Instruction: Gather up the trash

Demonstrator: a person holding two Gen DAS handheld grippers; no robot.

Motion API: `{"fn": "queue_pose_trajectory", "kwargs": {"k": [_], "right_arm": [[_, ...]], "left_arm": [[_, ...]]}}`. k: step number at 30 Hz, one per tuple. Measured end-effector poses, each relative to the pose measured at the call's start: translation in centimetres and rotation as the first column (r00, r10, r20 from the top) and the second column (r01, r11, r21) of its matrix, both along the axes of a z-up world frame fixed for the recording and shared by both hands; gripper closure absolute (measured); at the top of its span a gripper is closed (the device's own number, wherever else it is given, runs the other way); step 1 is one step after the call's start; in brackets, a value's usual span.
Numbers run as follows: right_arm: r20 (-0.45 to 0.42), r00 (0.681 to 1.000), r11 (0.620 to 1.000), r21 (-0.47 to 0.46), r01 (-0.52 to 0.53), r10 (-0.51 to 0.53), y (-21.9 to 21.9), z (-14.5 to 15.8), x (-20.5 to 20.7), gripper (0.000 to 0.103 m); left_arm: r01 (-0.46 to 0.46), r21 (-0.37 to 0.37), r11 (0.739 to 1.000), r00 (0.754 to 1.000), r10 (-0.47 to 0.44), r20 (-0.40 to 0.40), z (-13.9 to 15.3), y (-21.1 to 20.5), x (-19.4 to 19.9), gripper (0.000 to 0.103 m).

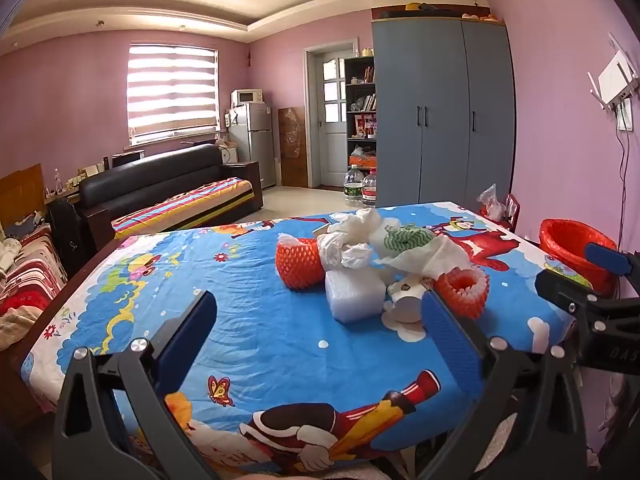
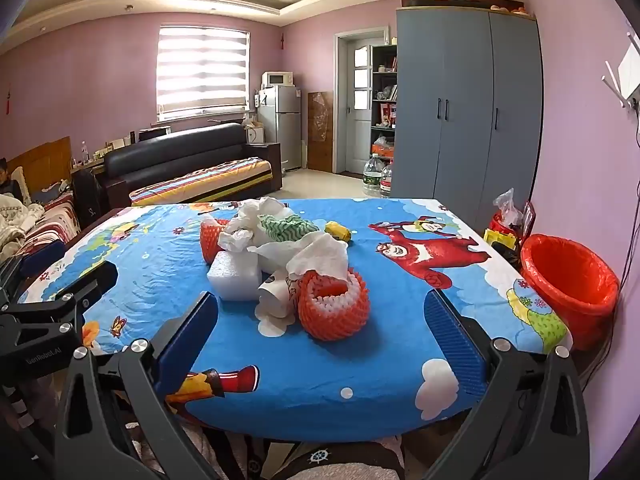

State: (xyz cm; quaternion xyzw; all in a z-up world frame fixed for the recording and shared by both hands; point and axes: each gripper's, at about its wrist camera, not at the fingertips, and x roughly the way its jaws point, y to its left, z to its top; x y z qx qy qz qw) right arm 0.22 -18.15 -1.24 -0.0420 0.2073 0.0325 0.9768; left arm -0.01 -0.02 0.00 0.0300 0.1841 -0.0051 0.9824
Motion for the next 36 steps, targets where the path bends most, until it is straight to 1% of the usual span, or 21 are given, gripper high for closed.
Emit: {"fn": "queue_pose_trajectory", "kwargs": {"k": [36], "right_arm": [[0.004,1.0,1.0,0.013,0.0,0.0,-0.15,0.13,-0.13,0.006]], "left_arm": [[-0.007,-0.015,1.0,1.0,0.007,0.0,0.11,0.27,0.37,0.004]]}}
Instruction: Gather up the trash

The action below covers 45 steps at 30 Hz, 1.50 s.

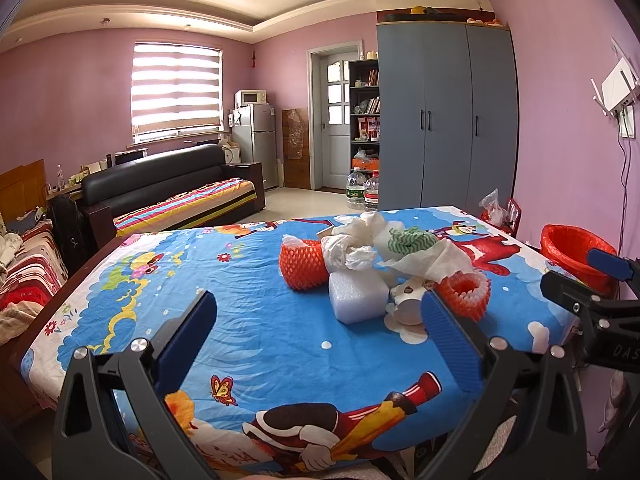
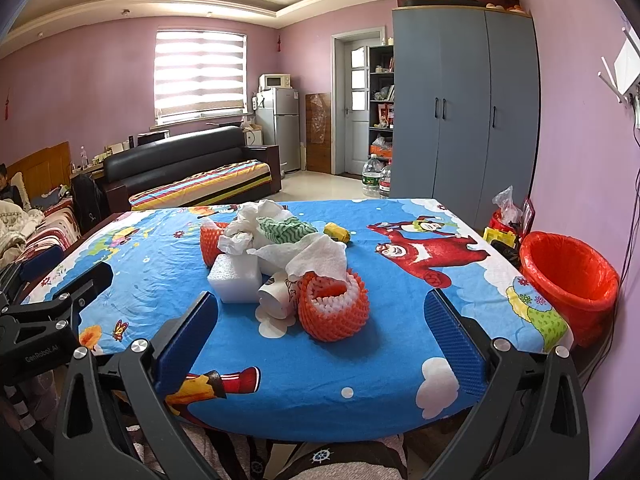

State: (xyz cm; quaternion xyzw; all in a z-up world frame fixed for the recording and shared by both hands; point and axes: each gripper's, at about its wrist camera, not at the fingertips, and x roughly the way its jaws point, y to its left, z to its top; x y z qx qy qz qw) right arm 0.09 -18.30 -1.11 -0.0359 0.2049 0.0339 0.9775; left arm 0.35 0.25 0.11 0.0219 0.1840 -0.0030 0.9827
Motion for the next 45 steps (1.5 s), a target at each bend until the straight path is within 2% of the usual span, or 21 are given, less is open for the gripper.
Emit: {"fn": "queue_pose_trajectory", "kwargs": {"k": [45], "right_arm": [[-0.005,1.0,1.0,0.01,0.003,-0.003,0.02,-0.15,-0.05,0.006]], "left_arm": [[0.005,-0.01,1.0,1.0,-0.005,0.0,0.57,0.15,-0.75,0.004]]}}
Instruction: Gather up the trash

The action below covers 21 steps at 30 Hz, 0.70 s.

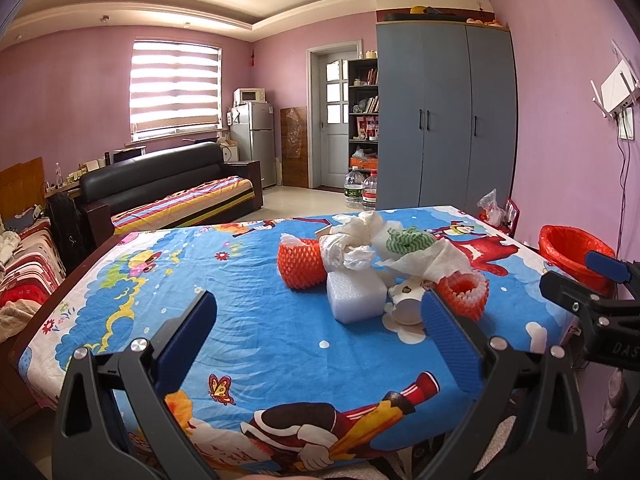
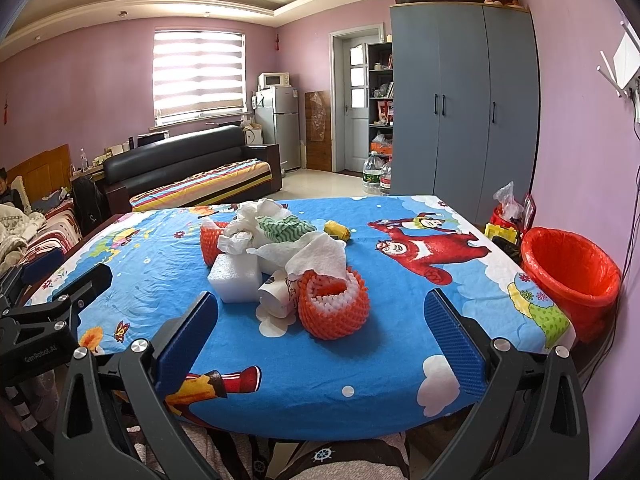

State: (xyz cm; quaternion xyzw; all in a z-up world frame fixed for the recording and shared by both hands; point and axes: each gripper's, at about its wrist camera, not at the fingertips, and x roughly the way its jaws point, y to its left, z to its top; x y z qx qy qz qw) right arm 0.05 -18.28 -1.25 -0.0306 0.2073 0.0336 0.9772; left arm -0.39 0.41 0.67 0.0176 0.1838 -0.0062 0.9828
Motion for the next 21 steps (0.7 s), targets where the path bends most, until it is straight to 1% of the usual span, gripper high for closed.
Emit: {"fn": "queue_pose_trajectory", "kwargs": {"k": [6,13,18,21], "right_arm": [[0.001,1.0,1.0,0.001,0.001,-0.001,0.0,0.0,0.0,0.006],[0.0,1.0,1.0,0.005,0.002,-0.002,-0.1,0.1,0.0,0.006],[-0.002,1.0,1.0,0.003,0.0,0.0,-0.2,0.0,0.0,0.006],[-0.014,1.0,1.0,0.006,-0.002,0.002,-0.5,-0.2,0.2,0.006]], "left_arm": [[0.002,0.0,1.0,1.0,-0.002,0.001,0.3,-0.3,-0.3,0.004],[0.0,-0.003,1.0,1.0,0.0,-0.004,-0.2,-0.1,0.2,0.004],[0.004,-0.011,1.0,1.0,-0.004,-0.01,-0.4,-0.2,0.6,0.004],[0.012,-0.029,1.0,1.0,-0.012,-0.012,-0.5,0.0,0.9,0.004]]}}
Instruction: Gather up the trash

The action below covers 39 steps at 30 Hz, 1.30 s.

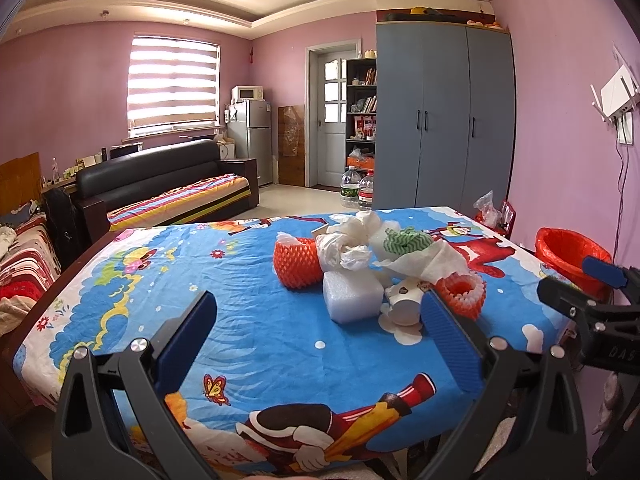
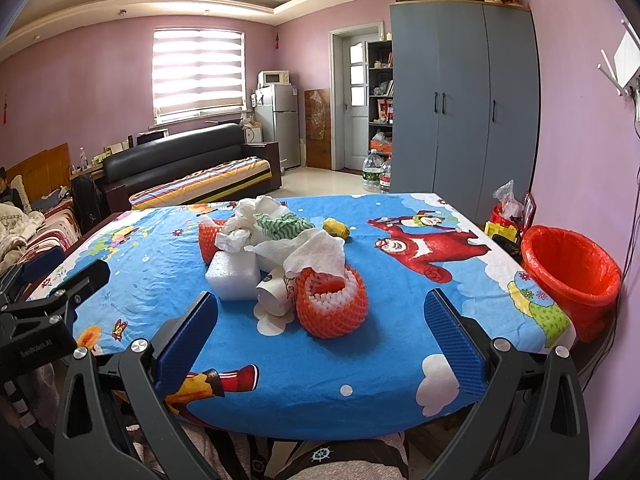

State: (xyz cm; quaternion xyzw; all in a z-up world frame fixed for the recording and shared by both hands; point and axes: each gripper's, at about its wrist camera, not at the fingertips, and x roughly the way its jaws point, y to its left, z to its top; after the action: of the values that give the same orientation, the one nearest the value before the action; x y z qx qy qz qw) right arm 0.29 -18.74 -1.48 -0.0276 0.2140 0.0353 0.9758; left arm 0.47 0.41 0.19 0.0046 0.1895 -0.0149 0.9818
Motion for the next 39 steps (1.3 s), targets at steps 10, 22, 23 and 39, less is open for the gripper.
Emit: {"fn": "queue_pose_trajectory", "kwargs": {"k": [10,22,23,39], "right_arm": [[-0.106,0.994,1.0,-0.008,0.001,-0.002,-1.6,-3.7,4.7,0.006],[-0.269,0.963,0.999,-0.031,-0.027,0.018,-1.9,-9.5,13.8,0.013],[-0.286,0.958,0.999,-0.023,-0.042,0.033,-1.7,-9.9,14.5,0.014],[-0.271,0.952,0.99,0.024,-0.14,0.141,-3.2,-8.7,14.6,0.058]], "left_arm": [[-0.063,-0.034,0.997,0.992,0.059,-0.109,-2.7,2.0,3.4,0.004],[-0.07,-0.04,0.997,0.938,0.052,-0.342,-8.4,2.7,10.0,0.004],[-0.065,-0.046,0.997,0.94,0.045,-0.338,-8.4,2.7,10.5,0.004],[0.024,-0.061,0.998,0.911,-0.047,-0.41,-9.2,0.0,16.6,0.005]]}}
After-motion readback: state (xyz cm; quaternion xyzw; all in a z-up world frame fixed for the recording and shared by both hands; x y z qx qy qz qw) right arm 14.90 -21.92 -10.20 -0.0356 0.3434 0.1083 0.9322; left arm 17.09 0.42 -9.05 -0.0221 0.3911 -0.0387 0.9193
